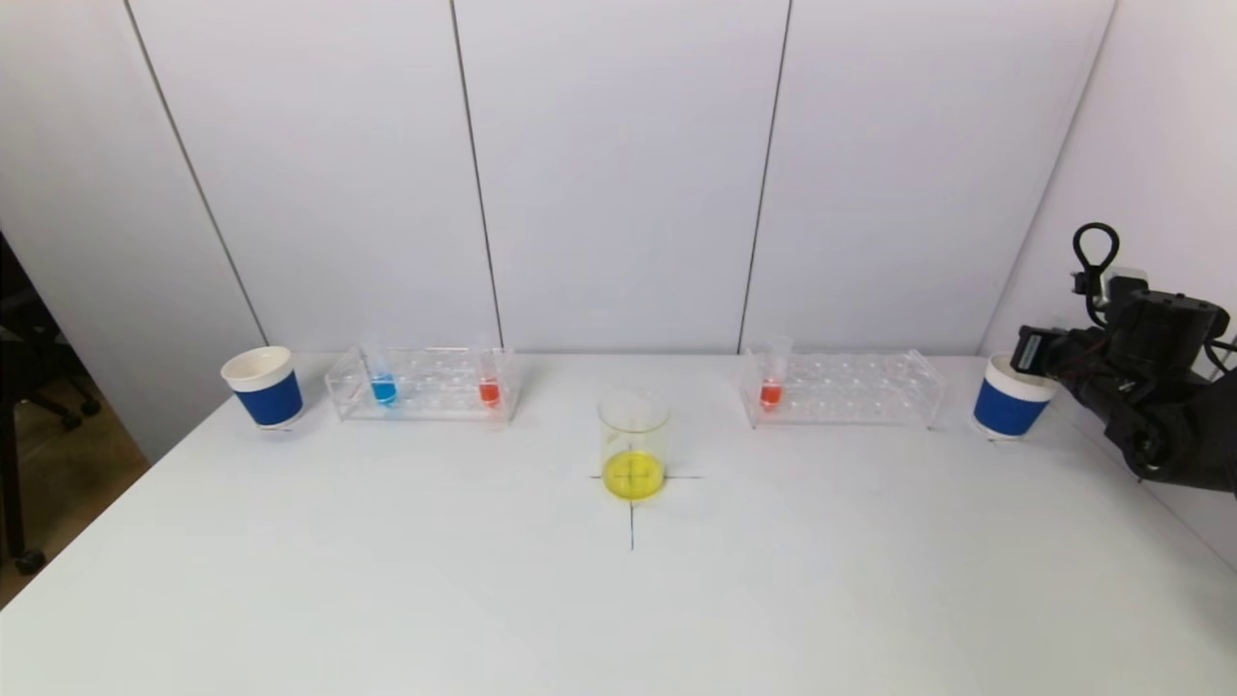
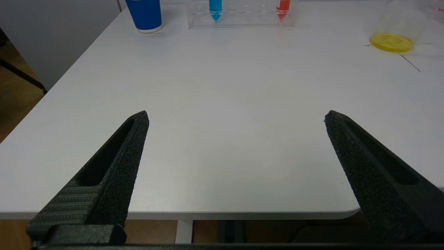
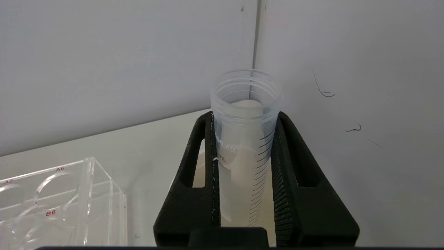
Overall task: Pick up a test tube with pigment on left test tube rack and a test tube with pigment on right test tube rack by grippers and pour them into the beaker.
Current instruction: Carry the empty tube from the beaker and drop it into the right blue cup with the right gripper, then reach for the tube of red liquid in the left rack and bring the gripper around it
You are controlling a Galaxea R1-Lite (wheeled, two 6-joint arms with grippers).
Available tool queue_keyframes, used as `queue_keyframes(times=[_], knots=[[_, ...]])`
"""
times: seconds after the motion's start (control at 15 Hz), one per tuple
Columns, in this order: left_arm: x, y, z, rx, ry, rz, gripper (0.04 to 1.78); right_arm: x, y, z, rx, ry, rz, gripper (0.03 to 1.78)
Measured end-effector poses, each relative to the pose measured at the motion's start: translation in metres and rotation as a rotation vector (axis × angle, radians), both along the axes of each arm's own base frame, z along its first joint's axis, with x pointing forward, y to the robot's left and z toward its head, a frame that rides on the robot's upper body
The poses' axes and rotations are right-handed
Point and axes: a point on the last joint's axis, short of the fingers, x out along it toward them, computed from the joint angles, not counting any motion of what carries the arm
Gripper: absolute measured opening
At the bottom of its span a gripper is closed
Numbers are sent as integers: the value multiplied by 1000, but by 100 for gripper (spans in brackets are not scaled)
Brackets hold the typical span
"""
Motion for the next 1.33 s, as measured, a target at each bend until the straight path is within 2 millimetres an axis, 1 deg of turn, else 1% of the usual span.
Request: queue_keyframes(times=[0.6, 0.67, 0.8, 0.93, 1.0, 1.13, 1.2, 1.33], knots=[[0, 0, 0, 0, 0, 0, 177, 0, -1, 1, 0, -3, -2, 48], [0, 0, 0, 0, 0, 0, 177, 0, -1, 2, 0, -4, -2, 50], [0, 0, 0, 1, 0, 1, 177, -1, -1, 2, -1, -4, -3, 58], [0, 0, 0, 0, 0, 1, 177, -1, 0, 3, -2, -6, -2, 77], [0, 0, 0, 0, 0, 1, 177, -1, 0, 3, -2, -7, -2, 91], [0, 0, 0, 0, 0, 0, 177, -1, 0, 4, -2, -8, -3, 125], [0, 0, 0, 0, 0, 0, 177, -1, 0, 4, -3, -9, -3, 139], [0, 0, 0, 0, 0, 1, 177, -1, 0, 5, -3, -10, -3, 161]])
